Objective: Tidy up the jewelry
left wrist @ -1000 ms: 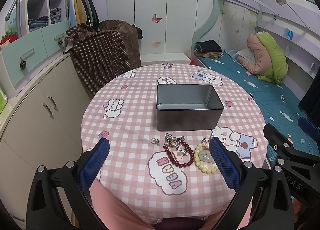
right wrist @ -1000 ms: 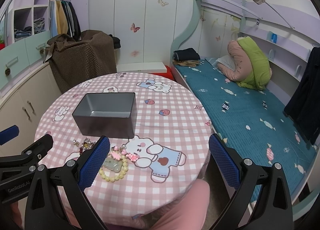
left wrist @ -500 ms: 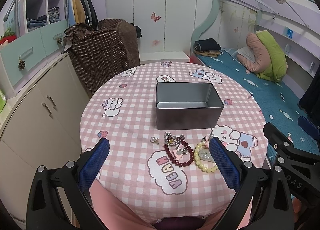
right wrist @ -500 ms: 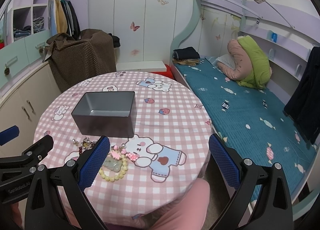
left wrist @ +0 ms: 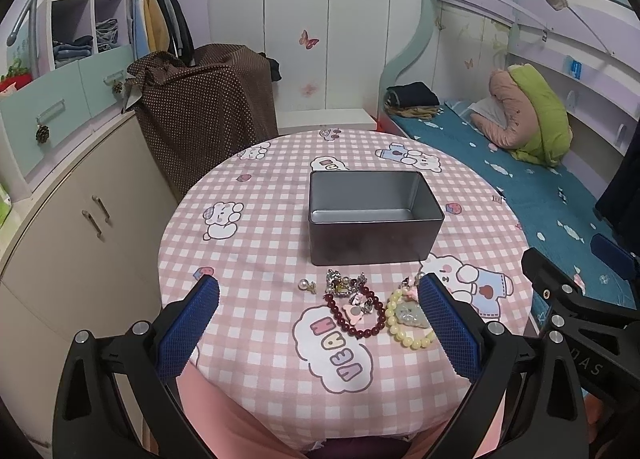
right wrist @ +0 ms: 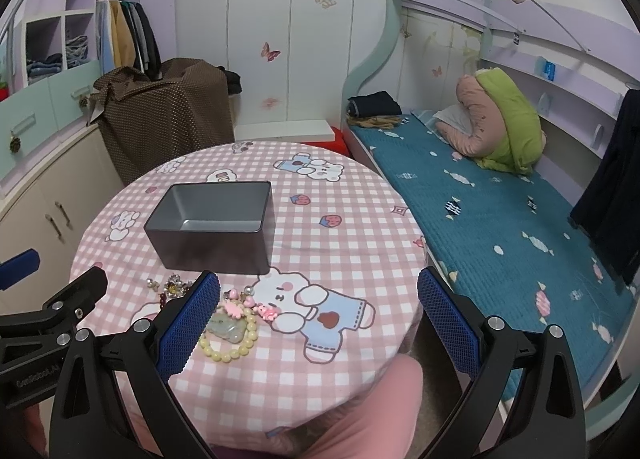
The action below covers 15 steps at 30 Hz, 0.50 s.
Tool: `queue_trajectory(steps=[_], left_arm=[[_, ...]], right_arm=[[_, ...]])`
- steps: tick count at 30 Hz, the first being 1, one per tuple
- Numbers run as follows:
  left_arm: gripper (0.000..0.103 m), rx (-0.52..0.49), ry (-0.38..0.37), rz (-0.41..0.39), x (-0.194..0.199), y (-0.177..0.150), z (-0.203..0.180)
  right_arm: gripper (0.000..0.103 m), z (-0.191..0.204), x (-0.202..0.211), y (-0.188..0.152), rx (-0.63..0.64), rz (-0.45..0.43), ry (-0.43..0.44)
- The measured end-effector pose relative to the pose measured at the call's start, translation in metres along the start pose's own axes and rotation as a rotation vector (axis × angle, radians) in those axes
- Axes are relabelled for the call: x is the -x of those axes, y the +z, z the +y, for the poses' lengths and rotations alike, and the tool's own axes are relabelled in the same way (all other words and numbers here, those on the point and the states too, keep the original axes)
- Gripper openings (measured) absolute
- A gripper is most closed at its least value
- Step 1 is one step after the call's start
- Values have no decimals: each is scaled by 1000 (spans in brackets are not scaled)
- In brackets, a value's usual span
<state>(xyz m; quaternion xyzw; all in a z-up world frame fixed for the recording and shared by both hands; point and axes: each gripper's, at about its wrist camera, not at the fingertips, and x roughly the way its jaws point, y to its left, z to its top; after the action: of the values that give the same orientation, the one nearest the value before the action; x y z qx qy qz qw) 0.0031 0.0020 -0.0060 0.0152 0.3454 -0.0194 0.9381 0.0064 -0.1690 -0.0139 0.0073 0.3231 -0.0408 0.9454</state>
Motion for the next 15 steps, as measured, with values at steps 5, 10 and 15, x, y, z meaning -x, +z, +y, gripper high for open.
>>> queue_trajectory(steps=[5, 10, 15], left_arm=[[95, -5, 4, -6, 2, 0, 0], [95, -13, 6, -1, 2, 1, -1], [95, -17, 3, 4, 1, 1, -1]], right_arm=[[96, 1, 0, 0, 1, 4, 2], [96, 0, 1, 0, -1, 2, 0], [96, 0, 0, 0, -2, 5, -1]])
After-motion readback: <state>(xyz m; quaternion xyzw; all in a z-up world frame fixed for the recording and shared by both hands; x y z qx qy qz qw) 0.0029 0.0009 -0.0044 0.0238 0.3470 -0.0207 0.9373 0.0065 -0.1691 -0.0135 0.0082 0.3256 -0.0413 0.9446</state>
